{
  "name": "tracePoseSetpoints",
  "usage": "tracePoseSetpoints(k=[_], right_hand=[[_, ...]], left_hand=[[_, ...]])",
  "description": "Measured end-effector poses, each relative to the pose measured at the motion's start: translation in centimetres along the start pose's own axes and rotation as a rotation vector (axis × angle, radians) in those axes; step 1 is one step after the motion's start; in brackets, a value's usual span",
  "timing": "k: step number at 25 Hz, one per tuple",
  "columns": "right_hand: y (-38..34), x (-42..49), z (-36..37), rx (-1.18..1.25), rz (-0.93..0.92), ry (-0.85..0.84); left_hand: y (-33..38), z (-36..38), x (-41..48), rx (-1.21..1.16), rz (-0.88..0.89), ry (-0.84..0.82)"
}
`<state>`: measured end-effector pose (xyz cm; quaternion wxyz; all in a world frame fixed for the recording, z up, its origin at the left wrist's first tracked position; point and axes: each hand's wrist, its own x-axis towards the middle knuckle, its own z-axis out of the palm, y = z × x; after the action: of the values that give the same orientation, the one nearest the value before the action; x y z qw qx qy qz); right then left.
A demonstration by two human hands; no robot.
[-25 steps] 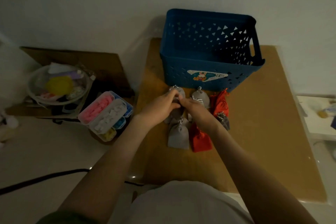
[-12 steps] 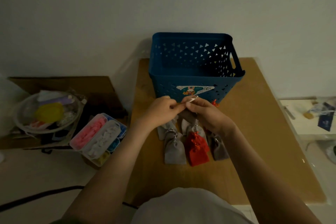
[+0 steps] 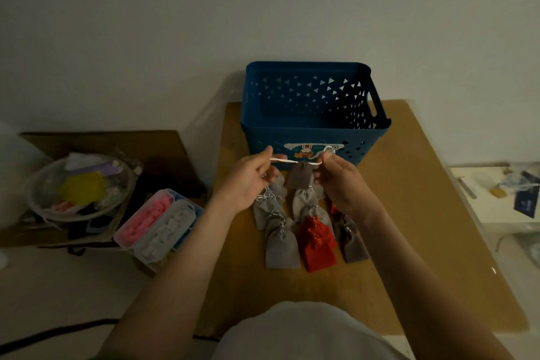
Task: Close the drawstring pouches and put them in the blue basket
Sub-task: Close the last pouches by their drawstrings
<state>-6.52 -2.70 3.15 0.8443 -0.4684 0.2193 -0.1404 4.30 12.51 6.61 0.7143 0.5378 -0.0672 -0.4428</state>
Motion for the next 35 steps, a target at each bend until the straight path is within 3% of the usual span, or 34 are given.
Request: tracePoseSetpoints(k=[2,4,10,15,21,25,28,31,35], right_hand=[[-0.8,-0.5,-0.5,-0.15,0.007,-0.029],[-1.7,-0.8,-0.5,-0.303,-0.005,-0.08],[-5.1,-1.9,1.2,-0.504,-0.197,-0.238],[-5.7,-1.1,2.5,-0.867,-0.231,-0.271],[-6.1,-0.8,2.7,-0.839,-0.174,-0.293],[-6.7,-1.0,3.3,-0.838,-0.125,-0.354],[-6.8,-0.9,3.7,-0.846,-0.134,-0.387],[-6.3,-0.3,3.5,-0.873,-0.193,-0.309],[-5.1,0.2,2.4,-1.159,-0.023,-0.222]], left_hand=[[0.2,0.2,-0.2,-0.261,-0.016,-0.063],[0.3,0.9,-0.5,-0.373,0.009,-0.102],[0.5,3.1,-0.7,0.24,-0.007,-0.001],[1.1,4.2,-1.2,0.264,-0.138,-0.037],[1.2,4.1,-1.2,0.342,-0.059,-0.128],[1.1,3.8,-1.0,0.625,0.01,-0.205],[0.7,4.2,-0.7,0.677,0.058,-0.118],[0.3,3.8,-0.1,0.653,0.052,-0.059],[0.4,3.3,0.4,0.576,0.056,0.063]])
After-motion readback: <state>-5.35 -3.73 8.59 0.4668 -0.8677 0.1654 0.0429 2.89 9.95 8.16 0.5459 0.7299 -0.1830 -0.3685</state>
